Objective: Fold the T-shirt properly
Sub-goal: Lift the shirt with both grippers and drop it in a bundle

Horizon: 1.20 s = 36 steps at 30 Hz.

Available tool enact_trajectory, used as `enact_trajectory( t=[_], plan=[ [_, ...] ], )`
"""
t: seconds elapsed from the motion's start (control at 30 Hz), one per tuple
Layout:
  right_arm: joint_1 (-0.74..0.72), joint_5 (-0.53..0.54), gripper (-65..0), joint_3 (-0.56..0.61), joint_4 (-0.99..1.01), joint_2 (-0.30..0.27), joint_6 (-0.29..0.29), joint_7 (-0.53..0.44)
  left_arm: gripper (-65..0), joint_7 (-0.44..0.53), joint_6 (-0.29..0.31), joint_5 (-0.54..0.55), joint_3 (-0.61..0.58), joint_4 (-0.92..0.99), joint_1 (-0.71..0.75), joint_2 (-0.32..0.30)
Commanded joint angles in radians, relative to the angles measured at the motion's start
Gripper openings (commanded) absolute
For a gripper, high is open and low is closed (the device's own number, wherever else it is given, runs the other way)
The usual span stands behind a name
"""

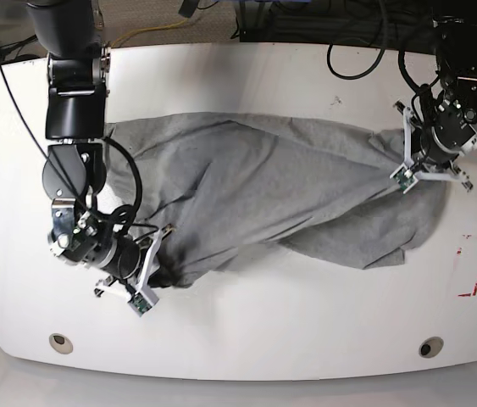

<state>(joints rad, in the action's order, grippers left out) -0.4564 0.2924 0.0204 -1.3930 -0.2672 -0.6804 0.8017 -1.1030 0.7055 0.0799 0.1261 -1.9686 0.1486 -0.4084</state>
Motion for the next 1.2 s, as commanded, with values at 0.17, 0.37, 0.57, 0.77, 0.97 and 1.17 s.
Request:
enact_trajectory(
  t=[0.17, 0.37, 0.57, 0.77, 0.97, 1.17],
  plan=[
    [-0.207, 0.012, -65.0, -0.006, -0.021, -0.094, 0.006, -0.031, -64.9, -0.154, -0.007, -0.022, -0.11, -0.016, -0.341, 0.033],
    [-0.342, 0.015, -65.0, -0.006, -0.018, -0.146, 0.004, 0.017, -64.9, -0.243, -0.007, -0.022, -0.171, -0.016, -0.576, 0.079],
    [-0.493, 0.018, -65.0, -0.004, -0.018, -0.192, 0.003, 0.06, -64.9, -0.254, -0.007, -0.022, -0.228, -0.016, -0.772, 0.079],
    [-0.649, 0.011, -65.0, -0.003, -0.019, -0.22, -0.018, 0.109, -64.9, -0.256, -0.007, -0.022, -0.228, -0.013, -0.952, 0.058],
    [-0.741, 0.018, -65.0, -0.007, -0.07, -0.243, -0.018, 0.21, -64.7, -0.256, -0.007, -0.015, -0.265, -0.008, -1.081, 0.009],
    [-0.692, 0.011, -65.0, -0.01, -0.184, -0.271, -0.018, 0.259, -64.7, -0.271, -0.007, -0.016, -0.332, -0.018, -1.088, -0.027]
  ],
)
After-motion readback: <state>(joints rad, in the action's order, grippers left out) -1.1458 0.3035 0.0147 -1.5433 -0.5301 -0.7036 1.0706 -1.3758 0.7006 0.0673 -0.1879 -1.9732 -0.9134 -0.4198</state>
